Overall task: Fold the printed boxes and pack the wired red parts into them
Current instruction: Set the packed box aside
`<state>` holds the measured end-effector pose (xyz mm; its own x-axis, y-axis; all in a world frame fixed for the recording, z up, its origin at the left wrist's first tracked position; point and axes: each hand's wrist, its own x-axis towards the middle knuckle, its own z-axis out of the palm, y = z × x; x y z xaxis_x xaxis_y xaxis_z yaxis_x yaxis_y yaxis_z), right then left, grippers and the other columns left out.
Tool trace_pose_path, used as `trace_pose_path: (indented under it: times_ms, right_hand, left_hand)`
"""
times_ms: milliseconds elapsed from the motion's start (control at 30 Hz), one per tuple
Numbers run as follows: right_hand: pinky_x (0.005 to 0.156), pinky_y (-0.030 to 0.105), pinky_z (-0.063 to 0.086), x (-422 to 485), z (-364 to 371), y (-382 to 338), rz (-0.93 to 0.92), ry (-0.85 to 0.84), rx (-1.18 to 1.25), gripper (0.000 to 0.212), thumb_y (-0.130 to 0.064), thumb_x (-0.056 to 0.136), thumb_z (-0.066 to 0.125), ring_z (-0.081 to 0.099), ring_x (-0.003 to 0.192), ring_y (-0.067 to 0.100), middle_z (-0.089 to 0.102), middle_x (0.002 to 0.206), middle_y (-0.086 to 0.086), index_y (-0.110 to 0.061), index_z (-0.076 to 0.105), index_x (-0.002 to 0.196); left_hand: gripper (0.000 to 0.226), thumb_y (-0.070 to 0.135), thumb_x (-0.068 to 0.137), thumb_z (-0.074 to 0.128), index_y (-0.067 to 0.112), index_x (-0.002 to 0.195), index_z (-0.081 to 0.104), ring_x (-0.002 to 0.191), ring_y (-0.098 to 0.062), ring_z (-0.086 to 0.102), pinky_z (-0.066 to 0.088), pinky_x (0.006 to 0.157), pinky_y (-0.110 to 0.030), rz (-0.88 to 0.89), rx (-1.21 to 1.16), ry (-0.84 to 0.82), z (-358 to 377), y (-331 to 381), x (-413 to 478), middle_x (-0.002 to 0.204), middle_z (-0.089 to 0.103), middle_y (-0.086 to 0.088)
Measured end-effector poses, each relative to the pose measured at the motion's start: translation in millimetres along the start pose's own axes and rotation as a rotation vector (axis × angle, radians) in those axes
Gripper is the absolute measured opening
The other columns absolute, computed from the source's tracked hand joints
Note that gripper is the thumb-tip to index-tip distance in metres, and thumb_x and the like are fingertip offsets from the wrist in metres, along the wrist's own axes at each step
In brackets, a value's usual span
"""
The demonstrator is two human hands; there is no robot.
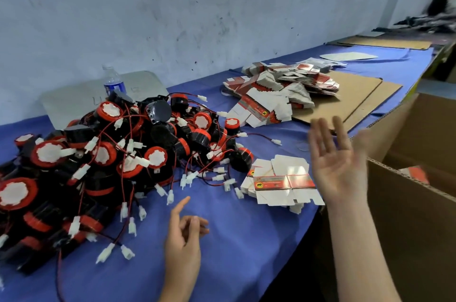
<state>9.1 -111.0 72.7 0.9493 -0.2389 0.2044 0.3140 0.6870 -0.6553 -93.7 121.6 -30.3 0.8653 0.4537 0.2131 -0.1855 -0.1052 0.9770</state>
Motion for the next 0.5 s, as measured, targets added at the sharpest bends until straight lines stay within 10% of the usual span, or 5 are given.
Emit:
trace_pose_path:
  times_ms: [100,167,367,500]
  right_hand:
    - [0.109,0.035,0.037,5.5,-12.4,8.0,-0.087,-0.212,-1.253,0.051,-0.037,0.081,0.072,0.040,0.135,0.012,0.047,0.138,-0.012,-0.033,0.053,0.127]
    - [0.117,0.049,0.004,10.5,-29.2,19.2,0.202,-0.497,-1.755,0.081,-0.052,0.073,0.075,0.002,0.147,0.016,0.017,0.155,-0.011,-0.038,0.035,0.142]
    - [0.115,0.057,0.015,10.4,-39.0,26.8,0.441,-0.858,-1.956,0.094,-0.051,0.074,0.073,-0.008,0.147,0.026,0.000,0.161,-0.011,-0.041,0.018,0.149]
    - [0.109,0.040,0.035,19.5,-19.8,10.1,0.351,-0.951,-2.002,0.061,-0.042,0.083,0.061,0.033,0.138,0.024,0.036,0.152,-0.003,-0.039,0.043,0.141]
  left_hand:
    - [0.038,0.004,0.098,0.047,0.037,0.115,0.054,0.069,-0.012,0.065,0.053,0.072,-0.025,-0.001,0.019,-0.021,-1.3,-1.3,-2.0,0.075,0.067,-0.001]
    - [0.034,0.004,0.098,0.047,0.033,0.113,0.056,0.068,-0.012,0.065,0.051,0.074,-0.030,0.008,0.036,-0.032,-2.3,-3.2,-1.9,0.076,0.067,0.002]
    - [0.033,0.006,0.098,0.047,0.034,0.112,0.058,0.067,-0.010,0.065,0.051,0.070,-0.019,-0.002,0.080,-0.075,-2.6,-5.5,-2.5,0.078,0.068,0.005]
    - [0.032,0.007,0.099,0.048,0.034,0.109,0.061,0.068,-0.010,0.065,0.050,0.071,-0.021,-0.023,0.094,-0.079,-3.1,-4.2,-3.4,0.077,0.068,0.006]
